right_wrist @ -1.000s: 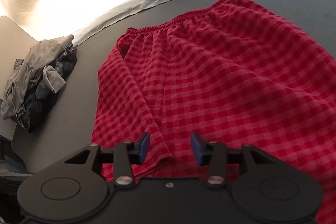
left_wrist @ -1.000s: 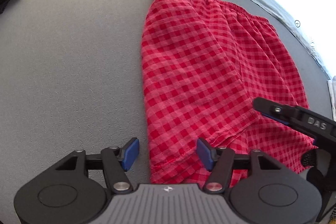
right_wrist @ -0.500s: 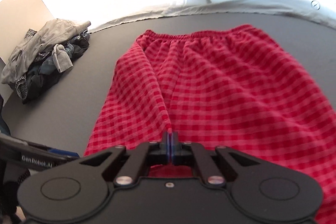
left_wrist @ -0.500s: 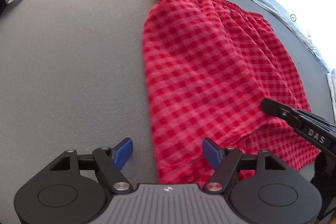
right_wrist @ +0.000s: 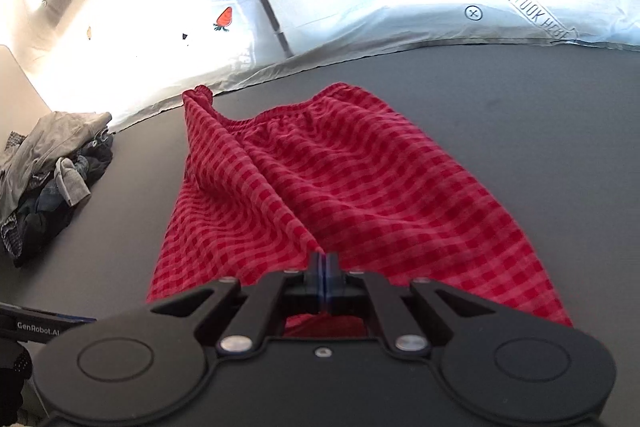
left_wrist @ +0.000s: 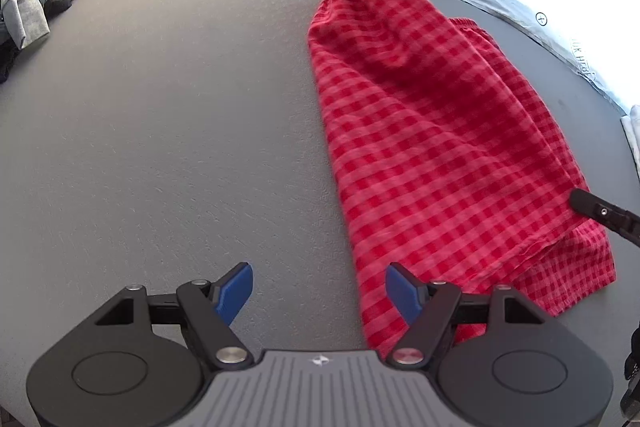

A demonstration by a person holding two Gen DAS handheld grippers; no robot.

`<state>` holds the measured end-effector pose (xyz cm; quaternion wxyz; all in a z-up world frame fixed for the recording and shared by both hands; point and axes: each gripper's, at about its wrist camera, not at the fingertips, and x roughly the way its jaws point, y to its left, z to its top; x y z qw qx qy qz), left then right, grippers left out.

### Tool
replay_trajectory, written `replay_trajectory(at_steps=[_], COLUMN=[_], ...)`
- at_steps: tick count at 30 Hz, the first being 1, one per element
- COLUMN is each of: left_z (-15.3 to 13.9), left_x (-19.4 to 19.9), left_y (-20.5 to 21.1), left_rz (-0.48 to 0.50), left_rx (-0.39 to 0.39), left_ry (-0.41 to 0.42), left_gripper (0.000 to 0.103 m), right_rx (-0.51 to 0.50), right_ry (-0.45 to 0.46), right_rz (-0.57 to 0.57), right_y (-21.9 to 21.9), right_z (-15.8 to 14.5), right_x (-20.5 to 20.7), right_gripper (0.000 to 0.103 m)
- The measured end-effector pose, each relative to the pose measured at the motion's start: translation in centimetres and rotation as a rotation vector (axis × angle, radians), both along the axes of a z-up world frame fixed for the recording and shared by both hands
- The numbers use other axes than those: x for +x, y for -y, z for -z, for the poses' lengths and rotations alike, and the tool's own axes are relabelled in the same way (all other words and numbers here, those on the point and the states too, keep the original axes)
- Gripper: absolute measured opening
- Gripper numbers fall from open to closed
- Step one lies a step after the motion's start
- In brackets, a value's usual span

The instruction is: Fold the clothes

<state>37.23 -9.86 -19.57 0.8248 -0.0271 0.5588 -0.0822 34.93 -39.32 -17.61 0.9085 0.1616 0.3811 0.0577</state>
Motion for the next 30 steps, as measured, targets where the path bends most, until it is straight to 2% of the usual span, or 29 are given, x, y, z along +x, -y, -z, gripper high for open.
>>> replay_trajectory(at_steps=[10,18,23,30], left_z=[-0.1,-0.3,0.2,0.5], left_x=[-1.2,-0.4,-0.1,1.2], left_y=[1.7,3.2,2.8,0.4], left_rz=[-0.008,0.079,0.124,0.166], left_rx=[0.008,0.038,0.052,0.020], left_ry=[0.007,0.020,0.002,0.020], left_gripper=[0.074,0.075,0.075,0.075], right_rx=[-0.049,-0.069,-0.125,-0.128], right_ry=[0.019,-0.005,-0.012,-0.074], right_rz=[0.085,0.161,0.180,0.225], right_y=[4.7,7.4,7.8,8.6], right_z=[0.1,0.6,0.4,1.4], right_x=[-2.5,-4.5,-5.6,-6.5], right_gripper=[0.002,0.002,0.002,0.002])
